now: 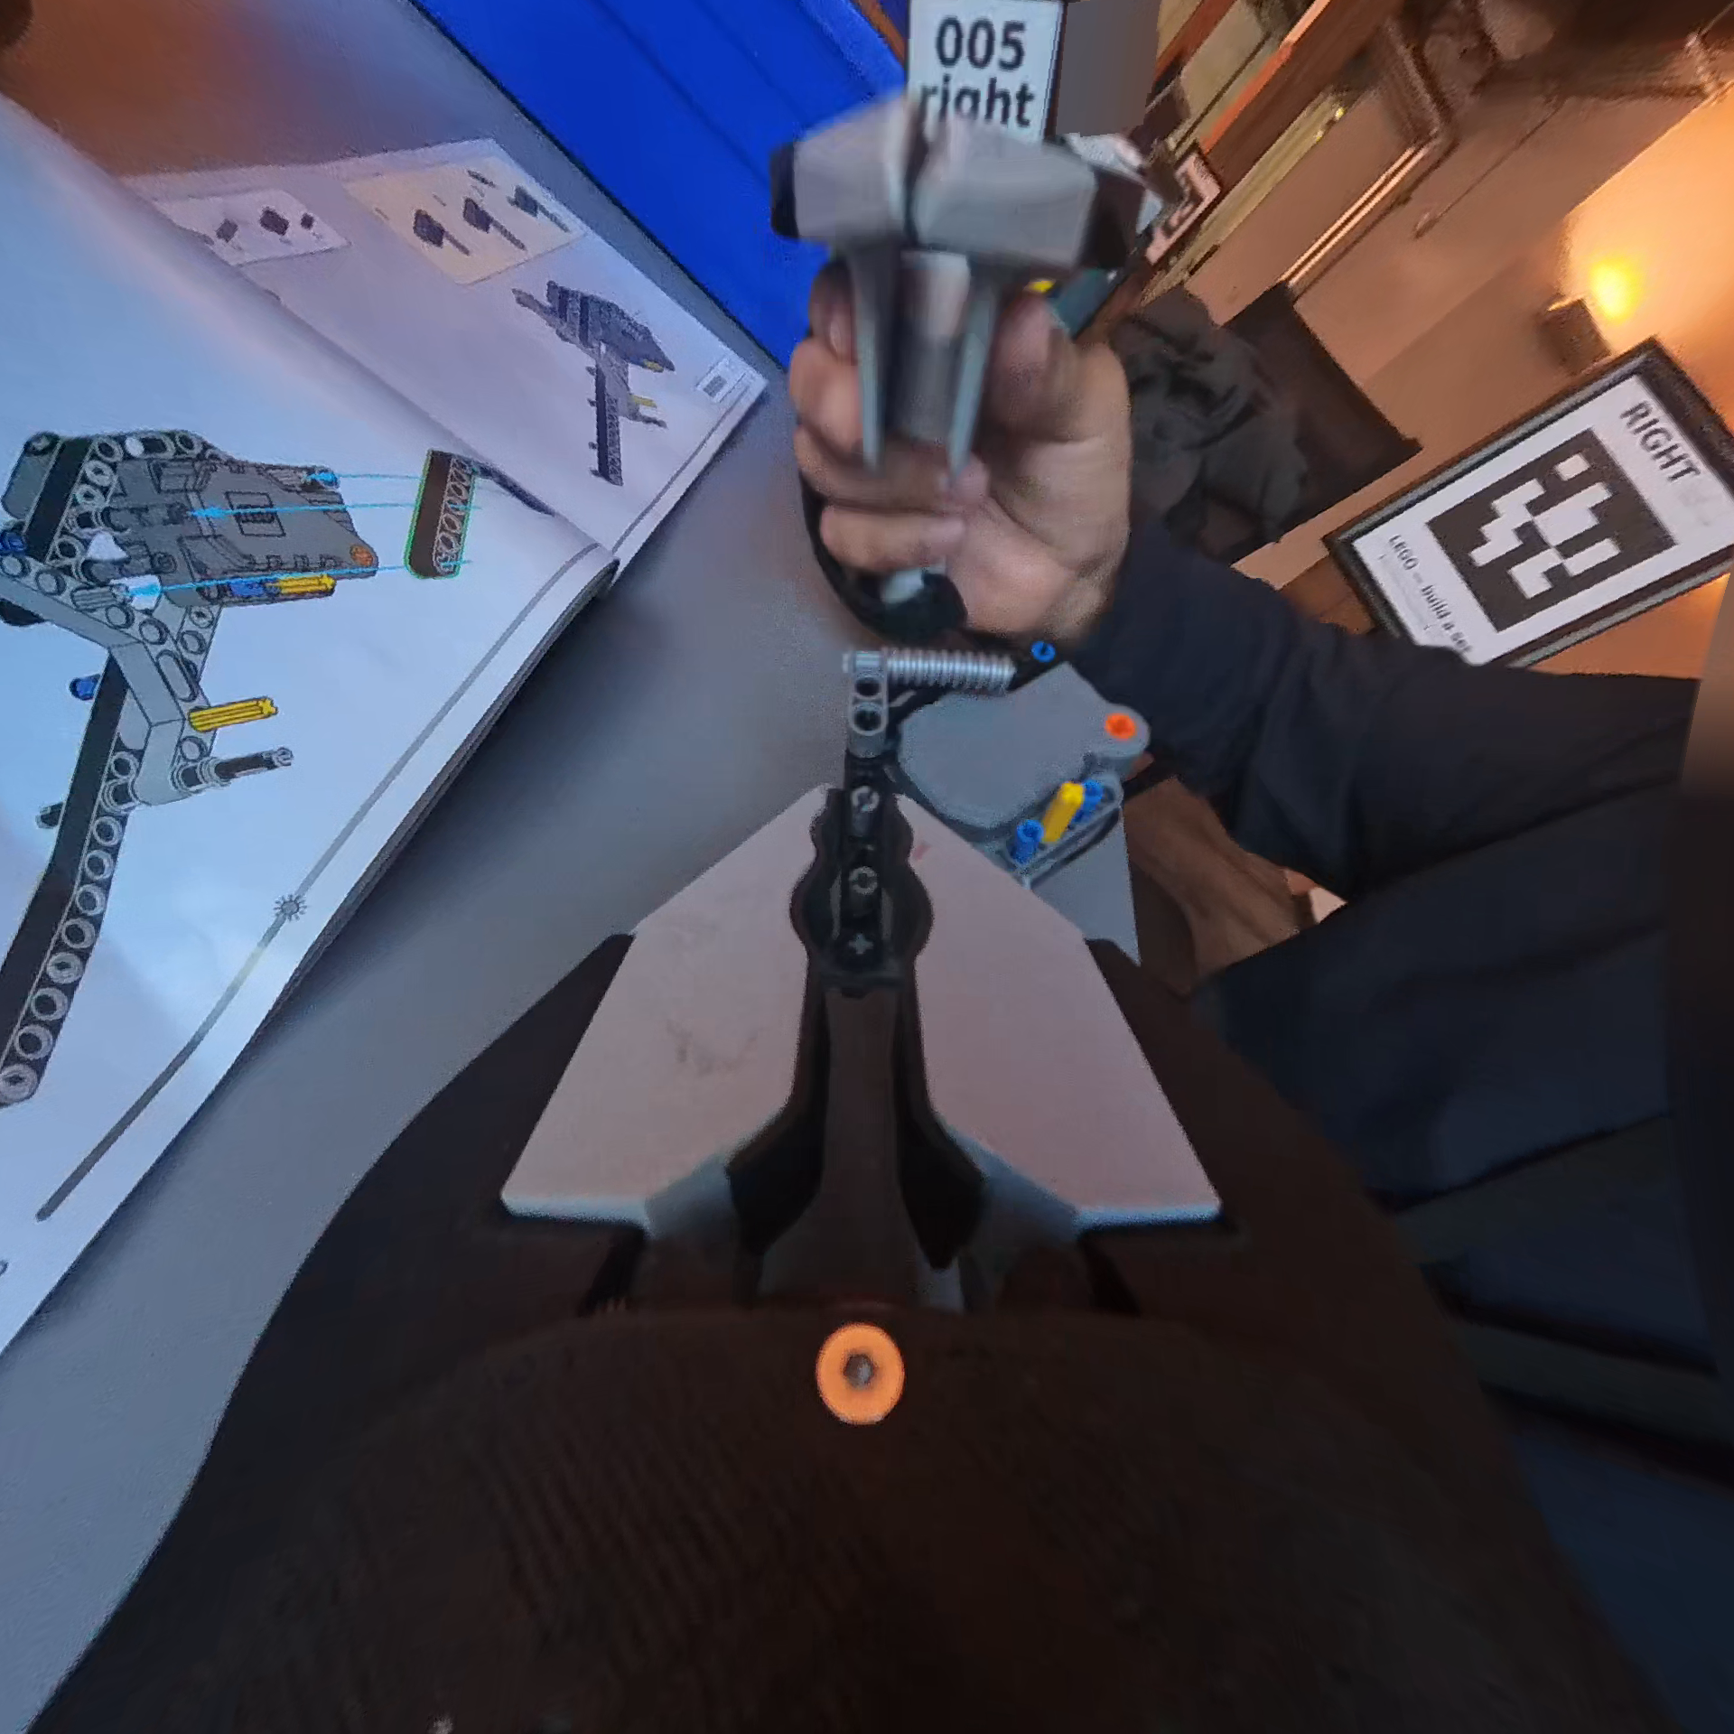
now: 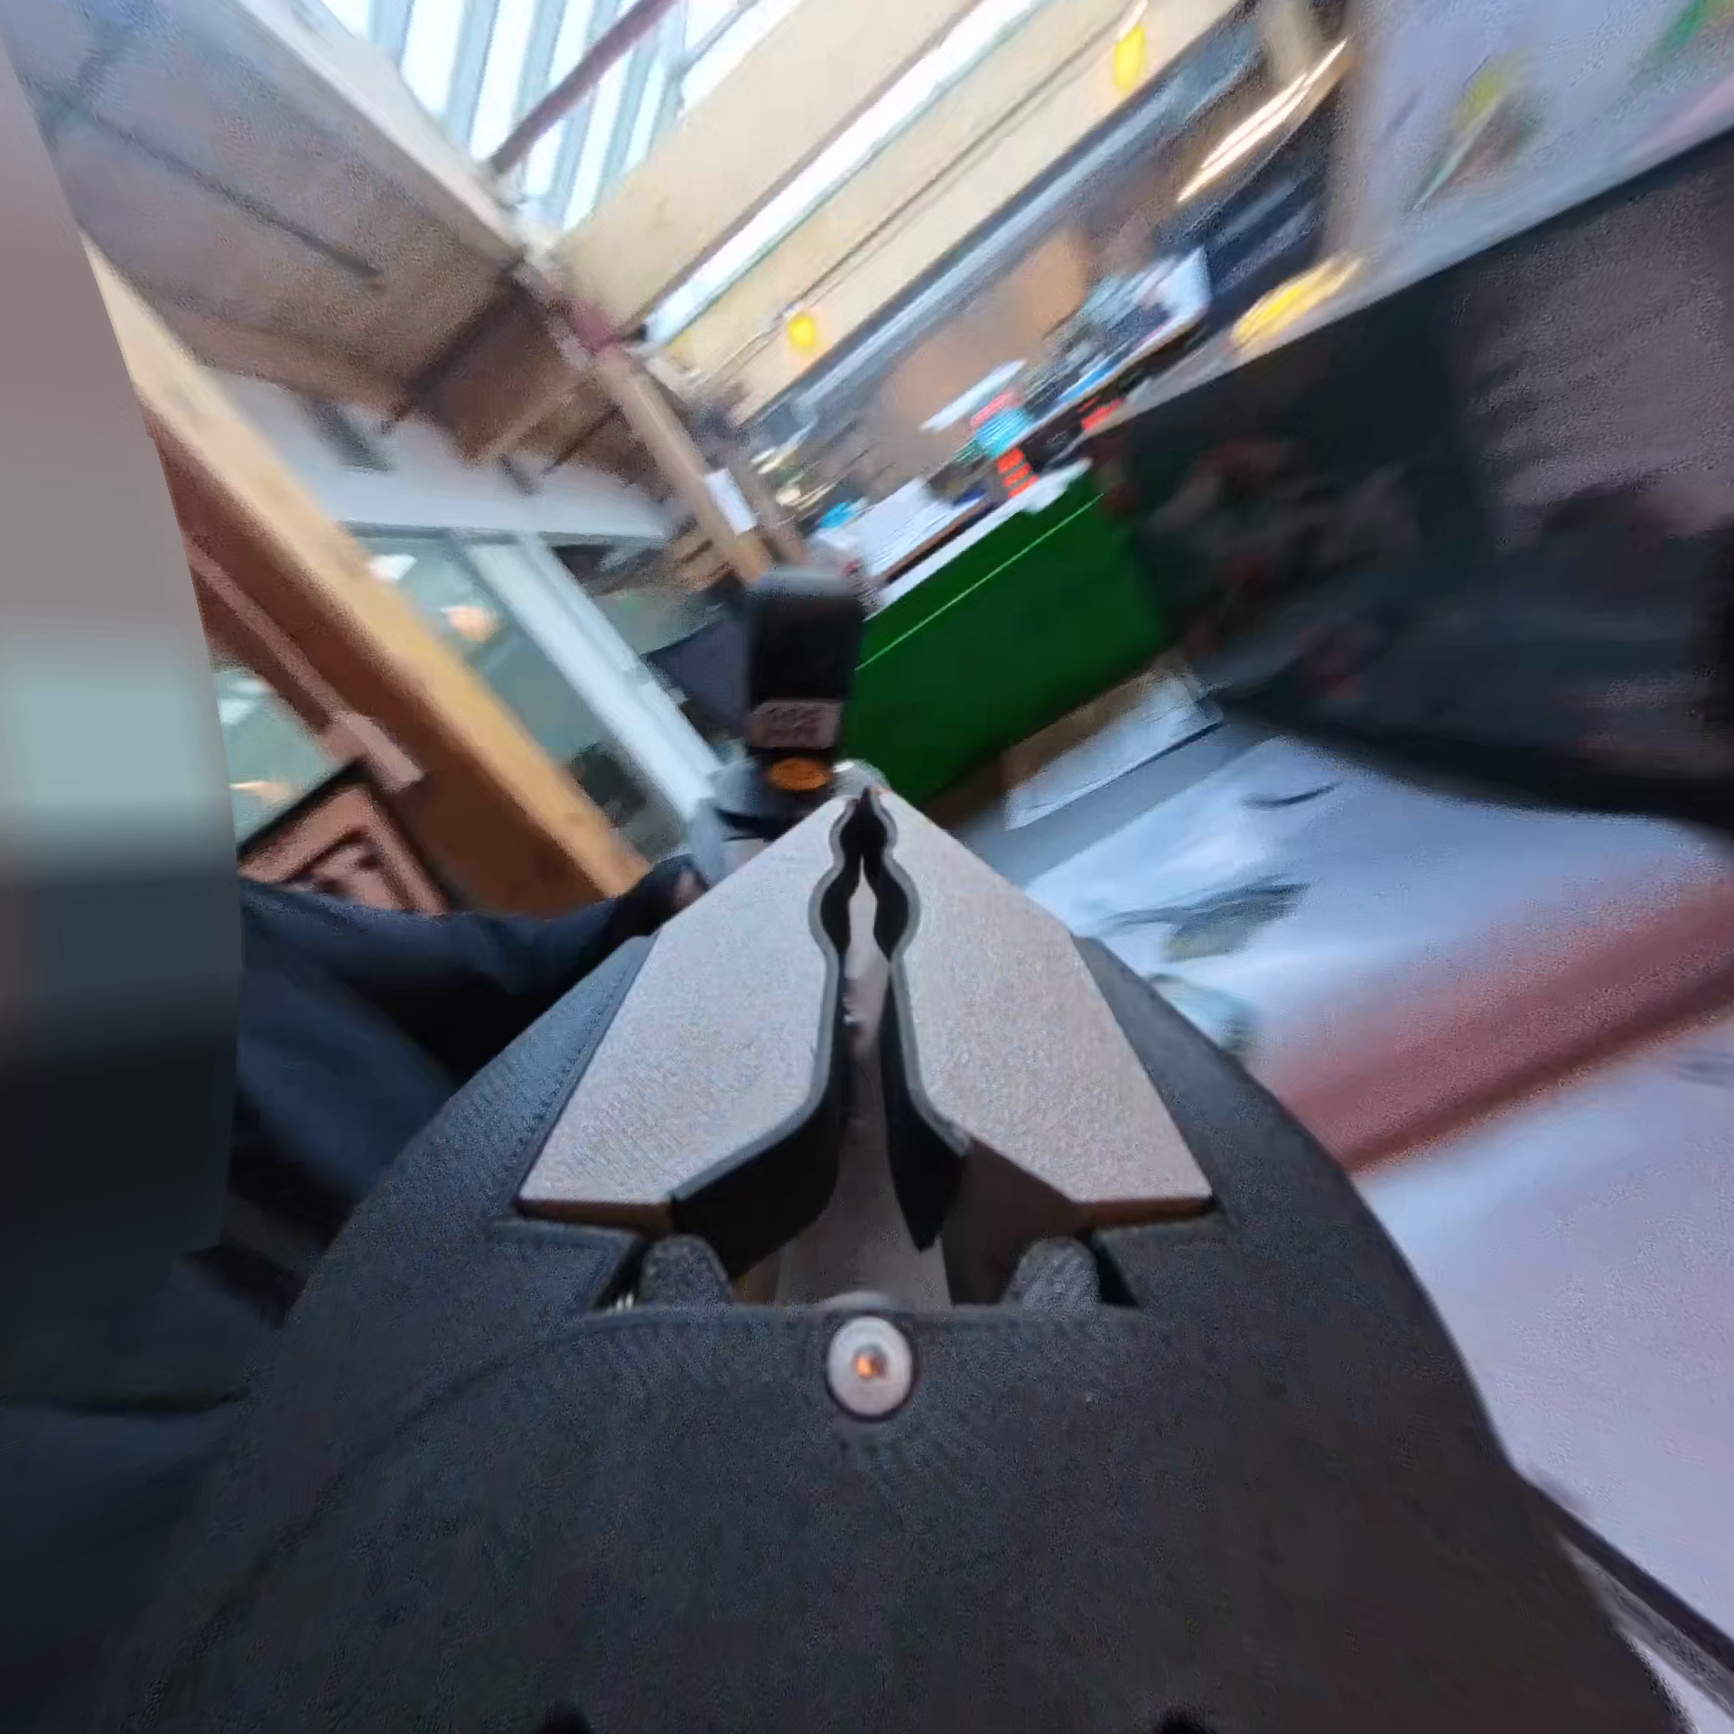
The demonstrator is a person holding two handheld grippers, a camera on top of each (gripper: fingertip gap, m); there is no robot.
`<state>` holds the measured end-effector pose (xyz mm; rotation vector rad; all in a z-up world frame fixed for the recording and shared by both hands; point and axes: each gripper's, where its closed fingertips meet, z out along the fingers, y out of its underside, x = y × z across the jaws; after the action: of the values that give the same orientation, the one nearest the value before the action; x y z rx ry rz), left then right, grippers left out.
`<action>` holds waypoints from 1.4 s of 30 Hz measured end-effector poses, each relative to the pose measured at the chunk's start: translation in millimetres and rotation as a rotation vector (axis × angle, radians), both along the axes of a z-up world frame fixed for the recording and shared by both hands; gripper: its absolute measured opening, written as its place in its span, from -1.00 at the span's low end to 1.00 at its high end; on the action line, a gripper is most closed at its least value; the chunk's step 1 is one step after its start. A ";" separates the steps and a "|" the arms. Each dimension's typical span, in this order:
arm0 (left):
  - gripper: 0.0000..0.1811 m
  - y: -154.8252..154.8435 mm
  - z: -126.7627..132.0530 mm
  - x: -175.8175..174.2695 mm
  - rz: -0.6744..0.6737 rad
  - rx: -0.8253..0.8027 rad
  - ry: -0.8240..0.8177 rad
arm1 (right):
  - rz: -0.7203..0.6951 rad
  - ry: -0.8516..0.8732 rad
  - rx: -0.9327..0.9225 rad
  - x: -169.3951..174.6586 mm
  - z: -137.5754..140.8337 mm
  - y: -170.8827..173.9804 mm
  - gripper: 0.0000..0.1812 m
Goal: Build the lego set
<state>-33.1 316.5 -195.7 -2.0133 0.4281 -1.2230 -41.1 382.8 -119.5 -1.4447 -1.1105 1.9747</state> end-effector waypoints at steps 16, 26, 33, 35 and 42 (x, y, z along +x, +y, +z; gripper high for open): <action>-0.94 -0.6 8.0 -3.9 -0.035 -0.036 -0.100 | 0.274 -0.272 0.323 9.7 -50.1 -42.5 -1.00; -0.94 0.7 10.6 -7.5 -0.031 -0.070 -0.160 | 0.312 -0.284 0.319 9.2 -53.6 -51.9 -1.00; -0.94 2.2 10.7 -8.7 -0.022 -0.080 -0.171 | 0.313 -0.285 0.313 9.8 -53.0 -51.7 -1.00; -0.94 2.7 10.5 -8.8 -0.018 -0.082 -0.172 | 0.311 -0.288 0.311 9.4 -53.8 -51.5 -1.00; -0.93 2.3 8.3 -6.4 -0.018 -0.066 -0.131 | 0.322 -0.316 0.310 8.9 -60.4 -51.8 -1.00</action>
<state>-39.5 318.8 -187.4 -1.9735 0.3463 -1.3874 -32.2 331.0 -179.9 -1.5114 -1.7987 1.7001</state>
